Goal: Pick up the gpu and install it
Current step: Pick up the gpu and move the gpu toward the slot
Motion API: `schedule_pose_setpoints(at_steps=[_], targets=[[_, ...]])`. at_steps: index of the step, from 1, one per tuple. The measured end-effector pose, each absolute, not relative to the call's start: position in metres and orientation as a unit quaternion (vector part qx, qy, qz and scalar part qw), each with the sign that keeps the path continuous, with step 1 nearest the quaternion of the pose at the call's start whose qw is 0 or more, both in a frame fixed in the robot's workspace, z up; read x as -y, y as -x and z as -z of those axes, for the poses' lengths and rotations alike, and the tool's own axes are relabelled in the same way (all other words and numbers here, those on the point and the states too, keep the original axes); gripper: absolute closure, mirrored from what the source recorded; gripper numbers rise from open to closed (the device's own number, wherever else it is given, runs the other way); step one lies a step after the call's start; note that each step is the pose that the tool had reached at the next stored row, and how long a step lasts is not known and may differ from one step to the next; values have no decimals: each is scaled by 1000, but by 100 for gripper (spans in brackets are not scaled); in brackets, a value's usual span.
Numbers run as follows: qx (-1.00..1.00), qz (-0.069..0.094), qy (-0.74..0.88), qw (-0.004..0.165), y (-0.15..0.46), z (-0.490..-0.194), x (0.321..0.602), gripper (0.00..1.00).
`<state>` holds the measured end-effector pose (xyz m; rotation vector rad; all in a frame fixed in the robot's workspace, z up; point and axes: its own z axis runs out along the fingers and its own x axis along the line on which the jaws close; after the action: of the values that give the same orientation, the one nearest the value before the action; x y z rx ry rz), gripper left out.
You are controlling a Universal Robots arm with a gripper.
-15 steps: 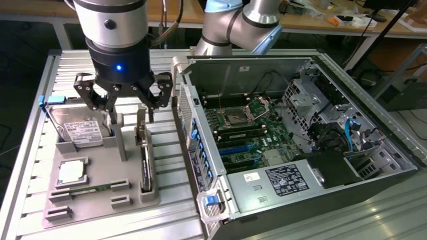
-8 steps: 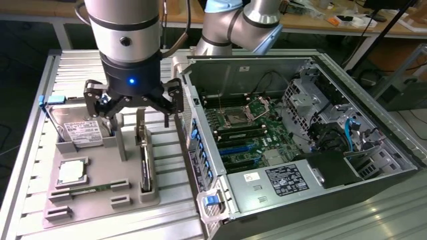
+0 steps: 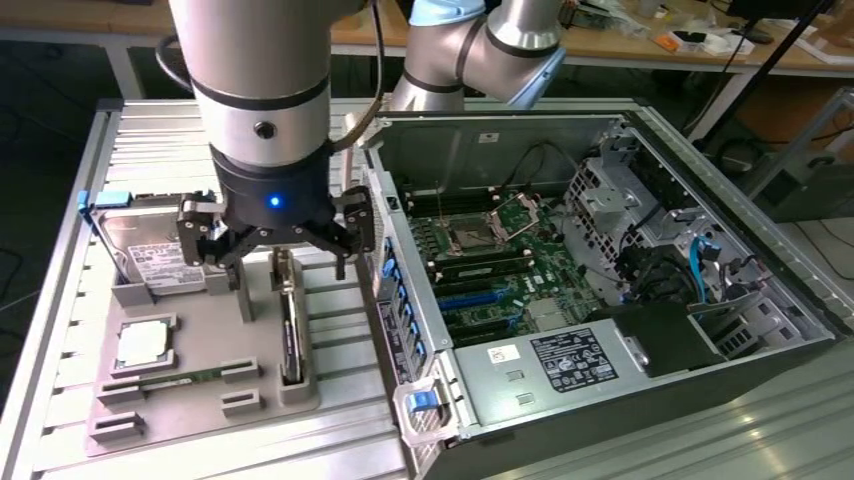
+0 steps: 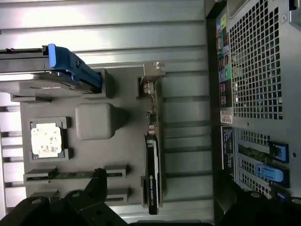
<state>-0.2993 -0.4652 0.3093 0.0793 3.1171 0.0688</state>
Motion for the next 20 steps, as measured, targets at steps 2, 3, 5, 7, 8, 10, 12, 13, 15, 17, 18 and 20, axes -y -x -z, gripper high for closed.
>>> schedule_pose_setpoints(at_steps=[2, 3, 5, 7, 8, 10, 12, 13, 15, 17, 18, 20], targets=[[-999, -22, -24, 11, 299, -305, 469, 1], [-999, -22, -24, 11, 299, -303, 470, 1], [-999, -22, -26, 11, 300, -300, 470, 1], [-999, -22, -32, 11, 302, -289, 470, 22], [-999, -22, -32, 11, 303, -281, 470, 28], [-999, -22, -31, 11, 303, -277, 472, 28], [-999, -22, -29, 11, 303, -274, 474, 28], [-999, -22, -28, 11, 303, -272, 475, 28], [-999, -22, -26, 11, 303, -268, 478, 28], [-999, -22, -24, 11, 303, -264, 481, 28], [-999, -22, -23, 11, 303, -263, 482, 30], [-999, -22, -20, 11, 302, -259, 483, 36]])
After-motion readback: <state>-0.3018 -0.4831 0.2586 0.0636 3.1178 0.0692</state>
